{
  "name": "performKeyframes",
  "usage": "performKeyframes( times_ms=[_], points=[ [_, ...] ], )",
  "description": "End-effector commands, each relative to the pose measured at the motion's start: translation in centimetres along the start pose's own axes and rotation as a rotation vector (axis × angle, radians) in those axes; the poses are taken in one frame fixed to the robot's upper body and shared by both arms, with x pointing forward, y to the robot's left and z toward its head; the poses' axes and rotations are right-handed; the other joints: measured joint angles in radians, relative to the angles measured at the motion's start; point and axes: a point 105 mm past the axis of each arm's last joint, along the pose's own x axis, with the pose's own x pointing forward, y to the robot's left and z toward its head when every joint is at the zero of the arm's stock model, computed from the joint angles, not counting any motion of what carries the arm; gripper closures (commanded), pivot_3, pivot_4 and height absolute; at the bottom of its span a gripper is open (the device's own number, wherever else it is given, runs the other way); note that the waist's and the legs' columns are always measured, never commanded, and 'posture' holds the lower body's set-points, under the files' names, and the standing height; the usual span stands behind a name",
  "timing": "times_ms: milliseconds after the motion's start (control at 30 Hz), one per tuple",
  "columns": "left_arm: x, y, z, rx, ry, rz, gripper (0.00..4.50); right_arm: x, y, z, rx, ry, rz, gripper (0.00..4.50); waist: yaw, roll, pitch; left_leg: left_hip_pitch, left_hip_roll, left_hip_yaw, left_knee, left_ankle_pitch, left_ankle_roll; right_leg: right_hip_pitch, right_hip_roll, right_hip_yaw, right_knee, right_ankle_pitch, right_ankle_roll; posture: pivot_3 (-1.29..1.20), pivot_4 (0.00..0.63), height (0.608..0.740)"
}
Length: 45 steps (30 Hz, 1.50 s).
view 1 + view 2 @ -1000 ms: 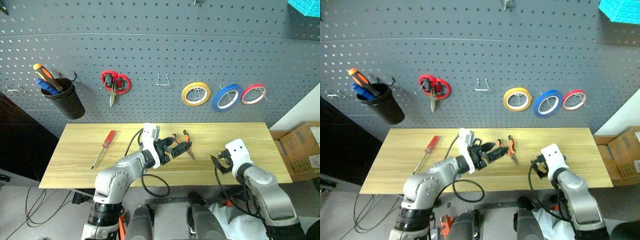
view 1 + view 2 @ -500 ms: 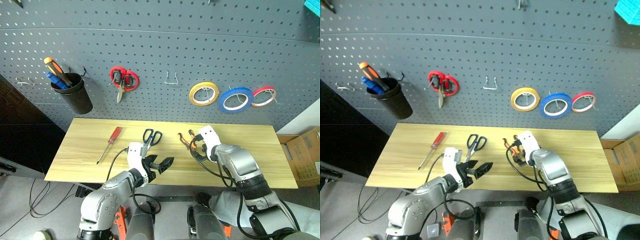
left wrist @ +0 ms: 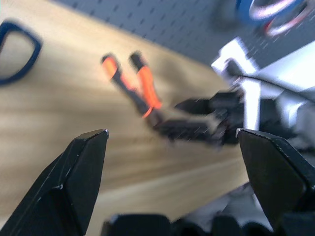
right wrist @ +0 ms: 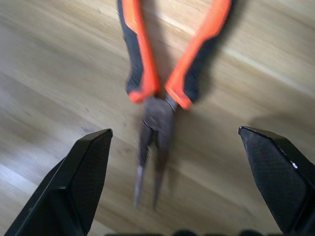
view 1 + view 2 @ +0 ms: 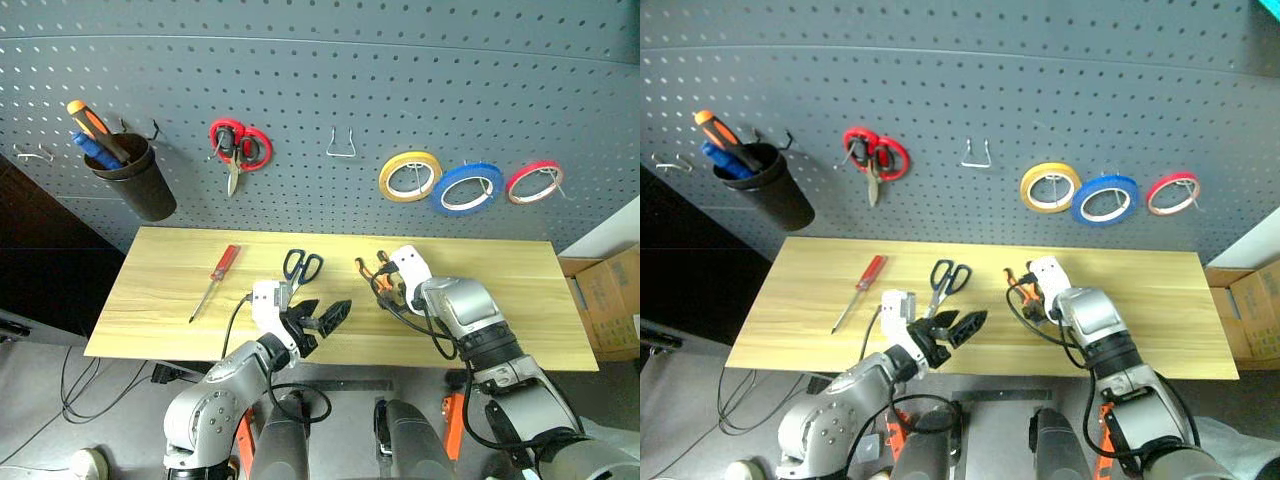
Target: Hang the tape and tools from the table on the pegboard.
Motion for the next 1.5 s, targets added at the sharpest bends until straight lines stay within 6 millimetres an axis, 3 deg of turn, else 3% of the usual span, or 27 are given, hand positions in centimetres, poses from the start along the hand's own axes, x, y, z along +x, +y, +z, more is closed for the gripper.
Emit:
performKeyframes(
  times_ms=[33, 367, 767, 867, 1067, 1367, 1500],
  points=[
    [-0.2, -0.9, 1.4, 0.02, -0.053, -0.036, 0.0, 0.1, 0.1, 1.3, 0.003, -0.034, 0.001, 0.02, 0.0, 0.0, 0.001, 0.0, 0.0, 0.0, 0.0, 0.0, 0.0, 0.0, 0.0, 0.0, 0.0, 0.0, 0.001, 0.09, 0.319, 0.74],
    [-1.0, -1.0, 2.1, -0.087, -0.092, -0.063, 0.0, 1.3, 1.2, 2.2, -0.003, -0.018, -0.003, 0.02, 0.0, -0.001, 0.016, -0.004, 0.0, -0.001, 0.0, 0.0, 0.0, -0.003, 0.0, -0.001, 0.0, -0.001, 0.001, 0.1, 0.33, 0.74],
    [-1.0, -1.1, 2.1, -0.114, -0.089, -0.07, 0.0, 2.4, 0.6, 1.6, -0.014, 0.027, -0.047, 0.02, -0.001, 0.0, 0.019, -0.004, 0.0, -0.001, 0.0, 0.0, 0.0, -0.003, 0.0, -0.001, -0.001, -0.001, 0.002, 0.09, 0.328, 0.74],
    [-1.0, -1.0, 2.1, -0.113, -0.088, -0.07, 0.0, 2.4, 0.5, 1.4, -0.023, 0.025, -0.051, 0.58, -0.001, 0.0, 0.019, -0.004, 0.0, -0.001, 0.0, 0.0, 0.0, -0.003, 0.0, -0.001, -0.001, -0.001, 0.002, 0.09, 0.328, 0.74],
    [-0.9, -1.8, 2.1, -0.136, -0.084, -0.119, 0.0, 2.1, -0.1, 0.9, 0.0, 0.035, -0.064, 2.68, -0.001, 0.0, 0.019, -0.004, 0.0, -0.001, -0.001, 0.0, 0.0, -0.003, 0.0, -0.001, -0.002, -0.001, 0.002, 0.08, 0.322, 0.74],
    [-0.4, -1.5, 2.4, -0.113, -0.084, -0.116, 0.0, 1.4, -0.1, 1.8, 0.02, -0.026, -0.027, 2.74, 0.0, 0.0, 0.019, -0.006, 0.0, -0.001, -0.001, 0.0, 0.0, -0.004, 0.0, -0.001, -0.003, -0.001, 0.002, 0.08, 0.296, 0.74],
    [-0.6, -1.6, 3.3, -0.077, -0.112, -0.122, 0.0, -1.8, 0.7, 3.7, -0.069, -0.239, 0.067, 2.74, 0.008, 0.0, 0.019, -0.008, 0.0, -0.001, -0.002, 0.0, 0.0, -0.006, 0.0, -0.002, -0.003, -0.002, 0.003, 0.08, 0.271, 0.74]
  ],
)
